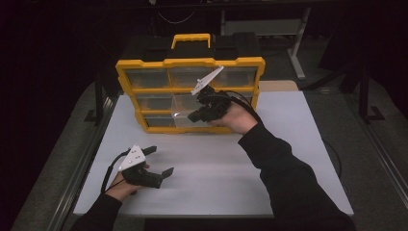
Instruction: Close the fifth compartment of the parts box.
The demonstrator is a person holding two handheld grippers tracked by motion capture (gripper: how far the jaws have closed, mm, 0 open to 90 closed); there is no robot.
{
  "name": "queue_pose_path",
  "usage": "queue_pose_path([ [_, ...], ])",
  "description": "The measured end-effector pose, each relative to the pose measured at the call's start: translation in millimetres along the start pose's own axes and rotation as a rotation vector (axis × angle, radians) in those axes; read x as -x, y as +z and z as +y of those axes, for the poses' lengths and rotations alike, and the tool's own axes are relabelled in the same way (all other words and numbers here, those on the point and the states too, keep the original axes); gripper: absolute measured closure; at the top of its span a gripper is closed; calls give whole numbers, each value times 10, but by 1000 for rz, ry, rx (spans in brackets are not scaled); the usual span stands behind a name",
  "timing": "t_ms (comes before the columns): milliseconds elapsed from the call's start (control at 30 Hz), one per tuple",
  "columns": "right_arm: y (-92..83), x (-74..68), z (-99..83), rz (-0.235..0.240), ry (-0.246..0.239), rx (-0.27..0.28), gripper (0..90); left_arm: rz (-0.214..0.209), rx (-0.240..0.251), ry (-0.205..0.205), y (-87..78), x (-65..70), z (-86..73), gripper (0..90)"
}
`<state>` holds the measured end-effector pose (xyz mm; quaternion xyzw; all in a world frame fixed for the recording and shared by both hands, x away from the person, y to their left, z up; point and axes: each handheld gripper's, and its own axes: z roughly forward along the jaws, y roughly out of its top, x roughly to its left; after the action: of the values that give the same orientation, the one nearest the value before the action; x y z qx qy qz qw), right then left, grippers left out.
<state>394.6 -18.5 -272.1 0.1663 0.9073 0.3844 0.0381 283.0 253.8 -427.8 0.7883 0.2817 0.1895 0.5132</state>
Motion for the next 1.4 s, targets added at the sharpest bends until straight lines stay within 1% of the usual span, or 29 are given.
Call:
queue_pose_path([
  [233, 0, 55, 29, -15, 4, 3, 890, 0, 2, -2, 2, -2, -1, 0],
  [533, 18, 142, 42, -40, 27, 10, 890, 0, 1, -2, 2, -3, -2, 0],
  [833, 37, 214, 75, -61, 32, 9, 890, 0, 2, -2, 1, -5, -3, 0],
  [1400, 75, 339, 124, -118, 46, 26, 890, 0, 4, -4, -3, -9, -3, 0],
])
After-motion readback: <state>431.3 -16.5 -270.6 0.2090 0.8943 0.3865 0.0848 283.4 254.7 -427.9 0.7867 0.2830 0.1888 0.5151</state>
